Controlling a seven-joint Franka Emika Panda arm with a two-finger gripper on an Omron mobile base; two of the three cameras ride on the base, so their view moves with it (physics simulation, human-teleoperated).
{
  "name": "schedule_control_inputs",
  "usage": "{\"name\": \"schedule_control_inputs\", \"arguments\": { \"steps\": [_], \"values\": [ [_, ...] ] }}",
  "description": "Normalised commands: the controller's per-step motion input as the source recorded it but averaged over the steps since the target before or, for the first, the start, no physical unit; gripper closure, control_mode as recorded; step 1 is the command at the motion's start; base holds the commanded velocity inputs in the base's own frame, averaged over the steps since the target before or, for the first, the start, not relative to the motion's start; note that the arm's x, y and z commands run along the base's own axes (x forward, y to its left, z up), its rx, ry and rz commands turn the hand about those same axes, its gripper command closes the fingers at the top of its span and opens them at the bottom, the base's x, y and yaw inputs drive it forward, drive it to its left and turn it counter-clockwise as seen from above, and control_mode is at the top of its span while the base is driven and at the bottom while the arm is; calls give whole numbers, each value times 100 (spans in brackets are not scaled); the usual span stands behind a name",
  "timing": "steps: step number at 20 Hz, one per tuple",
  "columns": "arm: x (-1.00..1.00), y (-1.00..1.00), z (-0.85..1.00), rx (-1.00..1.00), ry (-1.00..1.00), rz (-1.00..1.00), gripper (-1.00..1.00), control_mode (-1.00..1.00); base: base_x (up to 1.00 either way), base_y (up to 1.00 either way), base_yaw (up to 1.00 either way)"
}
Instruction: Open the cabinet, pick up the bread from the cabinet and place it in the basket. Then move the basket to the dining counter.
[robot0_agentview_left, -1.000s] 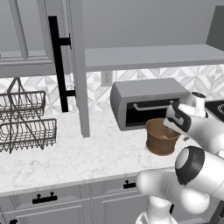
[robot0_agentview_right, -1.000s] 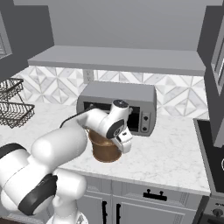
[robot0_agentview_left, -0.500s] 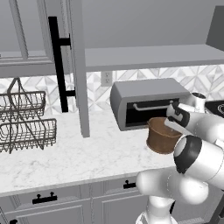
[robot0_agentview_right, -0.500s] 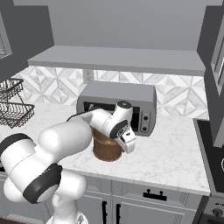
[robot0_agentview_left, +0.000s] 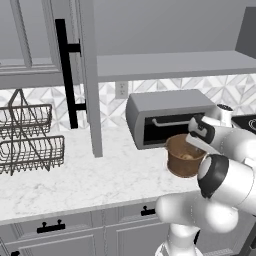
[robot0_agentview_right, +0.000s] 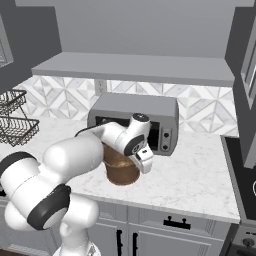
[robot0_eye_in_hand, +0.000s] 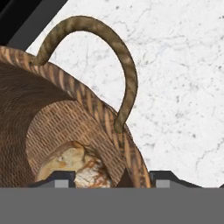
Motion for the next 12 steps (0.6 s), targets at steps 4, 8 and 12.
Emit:
{"name": "schedule_control_inputs", "arguments": {
  "steps": [4, 8, 12],
  "values": [
    [0, 29, -21, 0, 0, 0, 100, -100, 0, 0, 0],
    [0, 18, -22, 0, 0, 0, 100, -100, 0, 0, 0],
    [-10, 10, -8, 0, 0, 0, 100, -100, 0, 0, 0]
  ]
}}
